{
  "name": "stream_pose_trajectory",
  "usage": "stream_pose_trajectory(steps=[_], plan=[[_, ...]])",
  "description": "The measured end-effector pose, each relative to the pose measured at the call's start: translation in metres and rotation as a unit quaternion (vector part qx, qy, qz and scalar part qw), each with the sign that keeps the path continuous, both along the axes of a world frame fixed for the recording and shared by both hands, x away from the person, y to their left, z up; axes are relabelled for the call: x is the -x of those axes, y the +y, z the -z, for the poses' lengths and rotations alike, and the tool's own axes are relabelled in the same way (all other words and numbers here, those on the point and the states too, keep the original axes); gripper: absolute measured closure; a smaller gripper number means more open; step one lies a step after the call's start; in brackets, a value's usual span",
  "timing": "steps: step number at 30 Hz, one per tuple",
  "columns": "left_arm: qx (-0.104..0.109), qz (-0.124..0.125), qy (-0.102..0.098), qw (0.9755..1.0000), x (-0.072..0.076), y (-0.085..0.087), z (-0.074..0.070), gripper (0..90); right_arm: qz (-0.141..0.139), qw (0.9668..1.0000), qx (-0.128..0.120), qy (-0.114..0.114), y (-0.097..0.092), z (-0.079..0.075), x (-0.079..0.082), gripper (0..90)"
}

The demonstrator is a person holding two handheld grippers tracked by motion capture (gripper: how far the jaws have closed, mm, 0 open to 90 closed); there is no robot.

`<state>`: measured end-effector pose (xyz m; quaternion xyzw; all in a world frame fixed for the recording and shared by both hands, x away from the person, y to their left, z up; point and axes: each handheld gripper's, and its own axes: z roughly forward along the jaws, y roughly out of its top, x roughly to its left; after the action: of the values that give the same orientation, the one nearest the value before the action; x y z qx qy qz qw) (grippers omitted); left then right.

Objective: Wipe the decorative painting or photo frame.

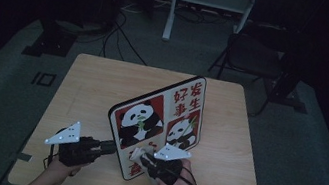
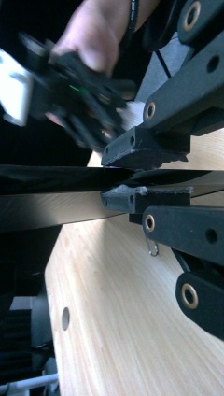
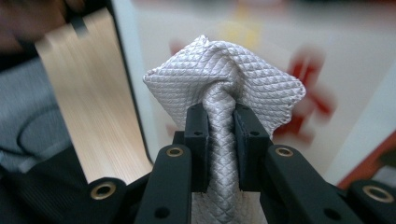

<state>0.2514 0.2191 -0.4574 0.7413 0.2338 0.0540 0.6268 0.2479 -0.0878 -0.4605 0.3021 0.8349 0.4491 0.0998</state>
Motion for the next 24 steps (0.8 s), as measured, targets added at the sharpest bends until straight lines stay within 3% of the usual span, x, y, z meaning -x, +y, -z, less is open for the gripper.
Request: stream_pose_trajectory(steps=[5, 6, 7, 13, 19, 24], plan=[[0.010, -0.007, -0.008, 0.9999, 0.000, 0.008, -0.005, 78.6, -0.004, 0.9965, -0.057, -0.061, 0.003, -0.056, -0.001, 77.5], [0.010, -0.007, -0.008, 0.9999, 0.000, 0.008, -0.005, 78.6, -0.004, 0.9965, -0.057, -0.061, 0.003, -0.056, -0.001, 77.5], [0.012, -0.006, -0.006, 0.9999, -0.001, 0.010, -0.005, 78.6, -0.010, 0.9934, -0.079, -0.083, 0.006, -0.076, -0.002, 77.5], [0.014, -0.024, -0.006, 0.9996, -0.003, 0.015, -0.002, 78.6, -0.022, 0.9841, -0.113, -0.135, 0.020, -0.124, -0.006, 77.5], [-0.010, -0.055, 0.010, 0.9984, -0.013, 0.012, 0.002, 78.5, -0.030, 0.9818, -0.118, -0.146, 0.039, -0.141, -0.016, 77.5], [-0.020, -0.050, 0.011, 0.9985, -0.019, 0.005, 0.002, 78.5, -0.032, 0.9827, -0.112, -0.143, 0.048, -0.139, -0.021, 77.4]])
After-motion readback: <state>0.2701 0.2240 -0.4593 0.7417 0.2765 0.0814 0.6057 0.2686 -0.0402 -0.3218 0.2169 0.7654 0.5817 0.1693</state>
